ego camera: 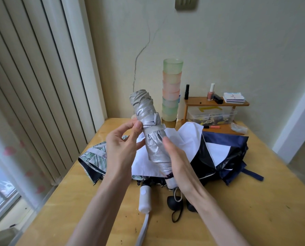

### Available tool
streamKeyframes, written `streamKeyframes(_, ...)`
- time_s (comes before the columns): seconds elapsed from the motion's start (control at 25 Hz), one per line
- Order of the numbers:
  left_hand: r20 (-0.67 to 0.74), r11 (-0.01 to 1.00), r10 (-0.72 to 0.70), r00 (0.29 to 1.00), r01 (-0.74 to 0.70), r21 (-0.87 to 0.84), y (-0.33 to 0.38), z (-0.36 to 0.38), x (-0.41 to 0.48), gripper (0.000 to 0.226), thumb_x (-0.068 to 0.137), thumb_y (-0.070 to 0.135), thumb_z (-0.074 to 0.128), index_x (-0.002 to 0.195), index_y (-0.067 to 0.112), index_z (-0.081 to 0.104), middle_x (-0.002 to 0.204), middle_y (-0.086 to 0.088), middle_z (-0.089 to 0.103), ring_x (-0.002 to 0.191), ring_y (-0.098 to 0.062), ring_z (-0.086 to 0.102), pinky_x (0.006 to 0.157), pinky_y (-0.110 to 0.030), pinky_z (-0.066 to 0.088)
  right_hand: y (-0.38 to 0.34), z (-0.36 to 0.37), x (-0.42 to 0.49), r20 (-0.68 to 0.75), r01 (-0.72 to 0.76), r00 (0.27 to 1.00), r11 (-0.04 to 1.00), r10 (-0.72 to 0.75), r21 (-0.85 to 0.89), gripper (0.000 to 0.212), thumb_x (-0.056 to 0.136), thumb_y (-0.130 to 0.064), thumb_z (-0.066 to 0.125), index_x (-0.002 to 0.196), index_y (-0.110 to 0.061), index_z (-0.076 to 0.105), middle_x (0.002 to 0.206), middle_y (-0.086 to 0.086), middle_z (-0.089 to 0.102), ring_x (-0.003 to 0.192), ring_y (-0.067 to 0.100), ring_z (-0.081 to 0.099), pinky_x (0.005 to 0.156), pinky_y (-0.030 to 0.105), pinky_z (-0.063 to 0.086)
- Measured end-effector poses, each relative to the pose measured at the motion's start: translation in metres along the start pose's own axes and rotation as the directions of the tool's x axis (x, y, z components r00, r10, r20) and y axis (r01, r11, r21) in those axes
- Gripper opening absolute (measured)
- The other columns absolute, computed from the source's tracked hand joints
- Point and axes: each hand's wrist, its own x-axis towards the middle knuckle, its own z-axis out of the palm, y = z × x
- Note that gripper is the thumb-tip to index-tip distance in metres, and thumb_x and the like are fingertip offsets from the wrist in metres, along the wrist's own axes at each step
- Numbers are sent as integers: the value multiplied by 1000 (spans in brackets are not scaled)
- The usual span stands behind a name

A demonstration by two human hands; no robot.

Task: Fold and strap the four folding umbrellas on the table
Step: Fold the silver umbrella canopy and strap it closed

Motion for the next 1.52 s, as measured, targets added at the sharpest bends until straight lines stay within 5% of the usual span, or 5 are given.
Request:
streamKeyframes(0.24,58,979,-130,990,118,168,3,6,-7,56,70,46,93,103,11,64,94,6,79,88,-12,77,95,-42,62,-4,0,-2,-92,52,995,997,-47,53,27,112,-29,45,113,-25,72,104,-9,78,98,-2,69,84,8,50)
streamKeyframes(0.56,261,972,-232,937,220,77,1,-2,-5,41,86,27,81,96,-11,70,94,-10,76,88,-19,72,77,-26,60,1,-1,1,-111,167,980,986,-164,20,20,104,-20,66,123,-15,70,111,4,79,105,11,74,88,22,55)
streamKeyframes(1.08,169,982,18,986,-49,183,2,12,-12,10,98,6,72,94,9,63,95,0,75,92,-14,73,75,-33,62,-3,0,0,-107,166,982,981,-155,104,23,108,-29,56,129,-19,58,112,-3,77,106,10,74,86,21,56)
streamKeyframes(1.28,164,957,88,983,-129,259,2,13,-10,9,97,31,75,93,29,67,113,5,67,106,-14,72,90,-46,61,1,-1,-1,-23,142,990,987,-141,74,35,104,-35,64,135,-28,49,88,-4,72,51,24,58,47,34,48)
streamKeyframes(1.52,-62,957,133,989,-112,269,3,5,-2,28,89,34,81,93,9,69,95,2,70,84,-7,73,73,-13,50,8,-1,1,-54,233,968,959,-244,-161,32,100,-25,73,127,-26,56,79,-17,66,53,1,62,52,11,44)
